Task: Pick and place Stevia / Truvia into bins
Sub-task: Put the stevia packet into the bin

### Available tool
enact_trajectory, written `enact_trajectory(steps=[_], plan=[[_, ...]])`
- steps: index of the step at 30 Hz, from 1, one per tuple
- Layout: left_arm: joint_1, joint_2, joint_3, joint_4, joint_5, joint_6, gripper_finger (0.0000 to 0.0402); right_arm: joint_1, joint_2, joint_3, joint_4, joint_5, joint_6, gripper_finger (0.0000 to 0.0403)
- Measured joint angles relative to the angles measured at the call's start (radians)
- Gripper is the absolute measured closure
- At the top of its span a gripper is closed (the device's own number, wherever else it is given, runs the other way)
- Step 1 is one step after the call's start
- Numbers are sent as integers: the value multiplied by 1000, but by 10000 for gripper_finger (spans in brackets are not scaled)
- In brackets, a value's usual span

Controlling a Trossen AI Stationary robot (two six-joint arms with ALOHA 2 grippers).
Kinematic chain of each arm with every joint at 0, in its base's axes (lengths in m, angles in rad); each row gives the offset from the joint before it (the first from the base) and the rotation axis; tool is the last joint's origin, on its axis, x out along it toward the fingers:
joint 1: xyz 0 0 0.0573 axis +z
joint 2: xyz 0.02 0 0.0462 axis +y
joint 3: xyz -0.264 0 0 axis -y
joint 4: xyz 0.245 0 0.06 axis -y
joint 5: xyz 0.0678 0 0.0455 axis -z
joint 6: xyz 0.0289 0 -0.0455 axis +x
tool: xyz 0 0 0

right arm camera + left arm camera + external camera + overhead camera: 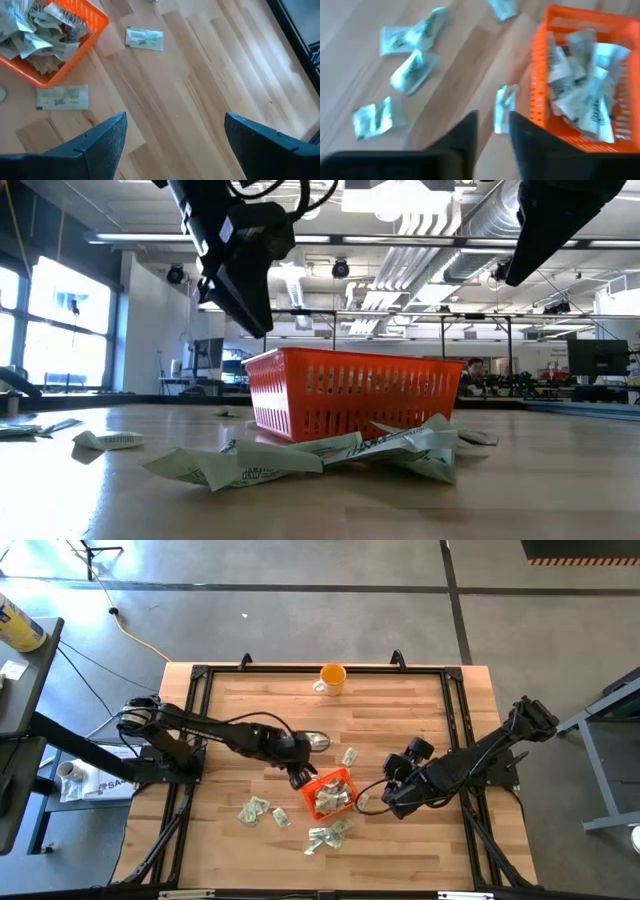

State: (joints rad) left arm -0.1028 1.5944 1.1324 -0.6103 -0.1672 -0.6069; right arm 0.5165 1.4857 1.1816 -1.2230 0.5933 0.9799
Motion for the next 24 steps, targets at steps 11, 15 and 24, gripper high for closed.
enact_trajectory(steps=[11,15,24], plan=[[6,141,-13,85,140,18,126,4,0,-1,8,17,67,78],[-23,205,-13,105,135,26,150,4,0,-1,8,3,93,78],[-22,275,-10,115,98,36,223,3,0,-1,9,-3,110,78]])
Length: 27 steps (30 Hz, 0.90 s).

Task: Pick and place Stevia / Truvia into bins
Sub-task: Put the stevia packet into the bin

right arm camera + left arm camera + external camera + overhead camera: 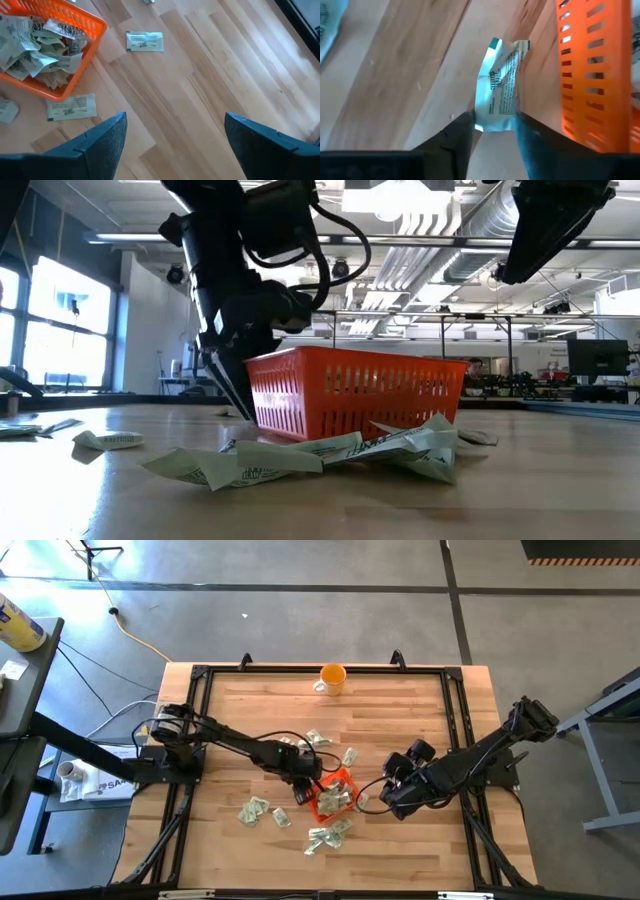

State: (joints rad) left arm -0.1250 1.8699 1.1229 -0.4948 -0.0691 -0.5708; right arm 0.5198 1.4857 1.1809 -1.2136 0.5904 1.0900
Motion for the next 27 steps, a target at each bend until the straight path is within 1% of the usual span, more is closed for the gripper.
enact_trajectory(steps=[3,8,9,11,14,17,20,22,24,26,27], plan=[[0,1,0,-13,-23,29,267,0,0,0,0,0,10,78],[1,2,-1,-25,-50,52,366,-2,0,0,3,3,10,78],[1,2,-1,-26,-52,51,379,-2,0,0,2,3,10,78],[0,-9,-3,-28,-53,51,380,-2,0,0,2,3,10,78],[0,-45,-9,-53,-57,46,371,-2,0,0,2,4,10,78],[1,-123,20,-78,-68,36,381,-2,0,0,2,6,10,78],[0,-193,51,-88,-67,39,381,-2,0,0,0,7,6,78],[1,-220,79,-40,6,44,380,-2,0,0,-10,7,3,78],[1,-231,100,9,123,44,376,-2,0,-1,-19,6,-24,78],[-4,-213,101,68,239,43,370,-2,0,-9,-16,3,-51,78],[-13,-193,101,107,276,41,367,-3,0,-18,-14,-9,-67,78]])
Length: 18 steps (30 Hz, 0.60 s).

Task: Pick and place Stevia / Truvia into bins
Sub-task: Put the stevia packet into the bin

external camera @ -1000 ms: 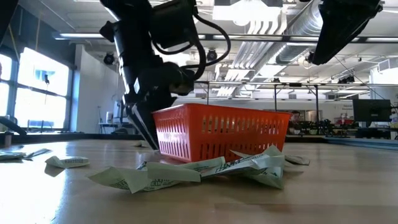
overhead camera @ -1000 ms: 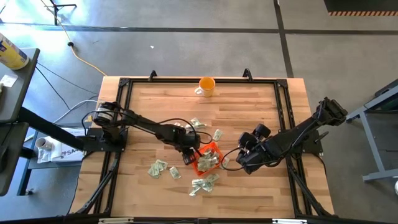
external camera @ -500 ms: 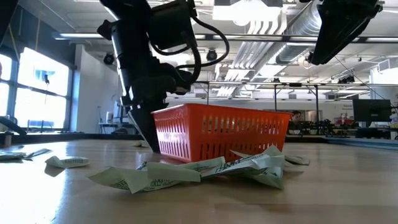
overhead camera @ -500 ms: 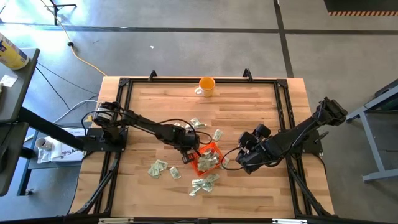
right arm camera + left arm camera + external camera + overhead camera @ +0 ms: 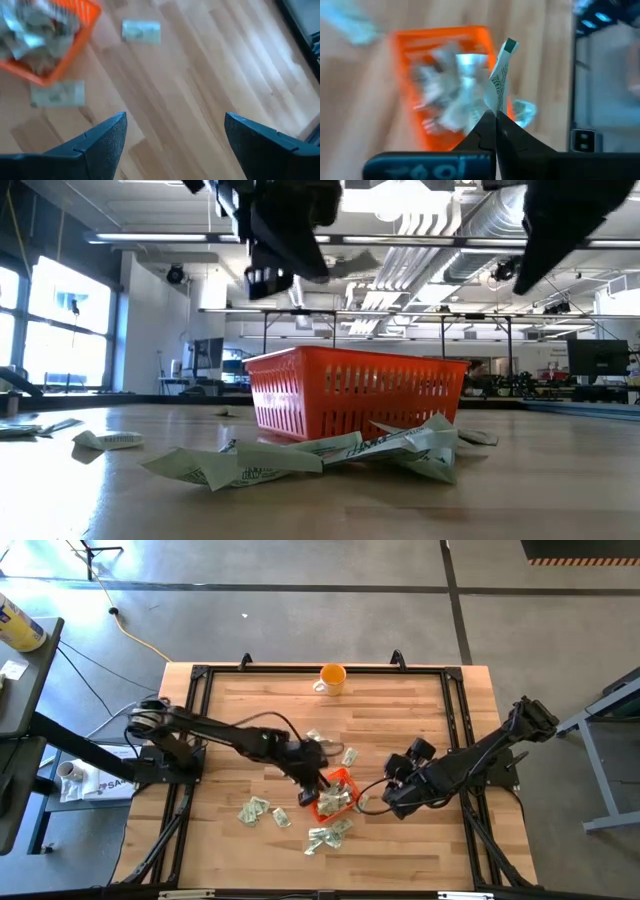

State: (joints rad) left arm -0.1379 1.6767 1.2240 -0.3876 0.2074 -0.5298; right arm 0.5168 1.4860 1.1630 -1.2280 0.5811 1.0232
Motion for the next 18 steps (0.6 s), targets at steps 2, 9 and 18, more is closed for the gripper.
enact_trajectory(steps=[2,9,18], plan=[[-15,37,-4,13,19,-12,356,-8,0,-28,24,-55,-37,78],[-49,103,-2,-30,-26,-64,280,-30,1,-193,297,-274,-98,78],[-32,93,-1,-257,-61,-95,191,-130,25,-224,576,-268,-310,78]])
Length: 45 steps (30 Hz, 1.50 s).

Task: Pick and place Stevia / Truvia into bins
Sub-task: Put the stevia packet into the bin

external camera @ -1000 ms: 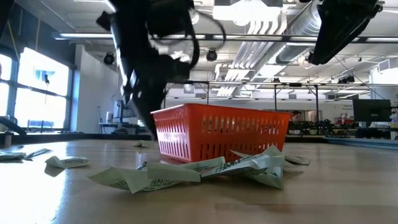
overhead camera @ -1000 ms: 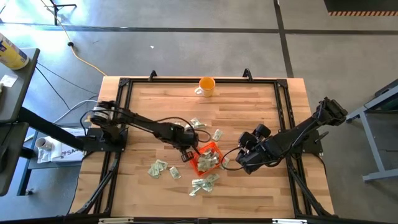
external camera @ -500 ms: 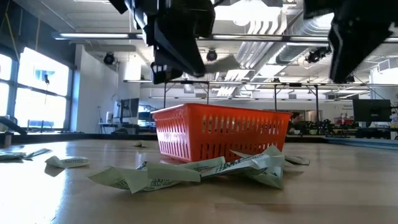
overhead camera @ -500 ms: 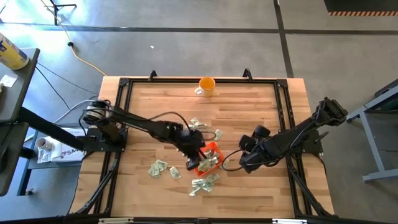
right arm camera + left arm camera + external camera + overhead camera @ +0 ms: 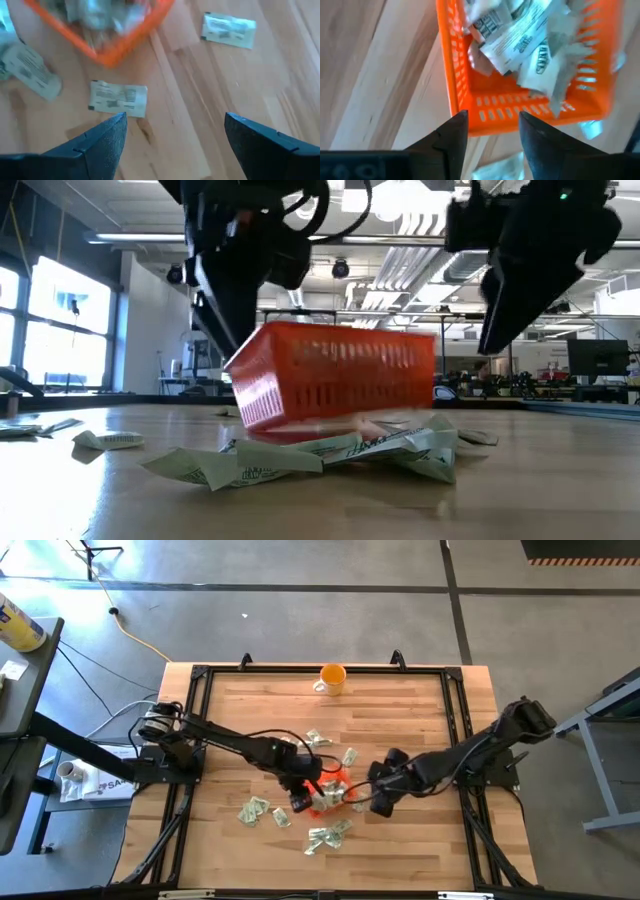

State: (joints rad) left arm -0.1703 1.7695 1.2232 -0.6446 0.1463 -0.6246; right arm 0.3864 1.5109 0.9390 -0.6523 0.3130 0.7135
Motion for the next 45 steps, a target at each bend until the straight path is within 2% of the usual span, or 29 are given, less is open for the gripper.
enact_trajectory(steps=[6,11,16,21,25,30,33,36,40,42,45], plan=[[0,-19,-3,-77,-19,-3,194,-105,102,1,72,-124,-168,78],[0,-108,0,-76,-78,-18,218,-137,131,27,181,-132,-234,78],[0,-222,1,-193,-253,-37,243,-155,131,51,269,-130,-327,78],[0,-303,1,-361,-367,-75,260,-149,131,57,113,-167,-335,78],[0,-329,0,-417,-373,-89,261,-75,131,43,93,-270,-447,78],[-1,-331,-10,-488,-369,-122,257,-12,153,30,219,-247,-548,78],[-22,-331,-45,-487,-367,-153,257,-6,207,28,262,-229,-558,78],[-64,-341,-79,-480,-357,-196,257,-17,274,28,274,-254,-555,81],[-135,-341,-110,-489,-332,-299,257,-39,324,33,258,-281,-494,119],[-175,-341,-120,-485,-320,-354,257,-52,328,33,250,-283,-463,159],[-239,-341,-142,-482,-313,-431,257,-65,315,32,230,-282,-444,240]])
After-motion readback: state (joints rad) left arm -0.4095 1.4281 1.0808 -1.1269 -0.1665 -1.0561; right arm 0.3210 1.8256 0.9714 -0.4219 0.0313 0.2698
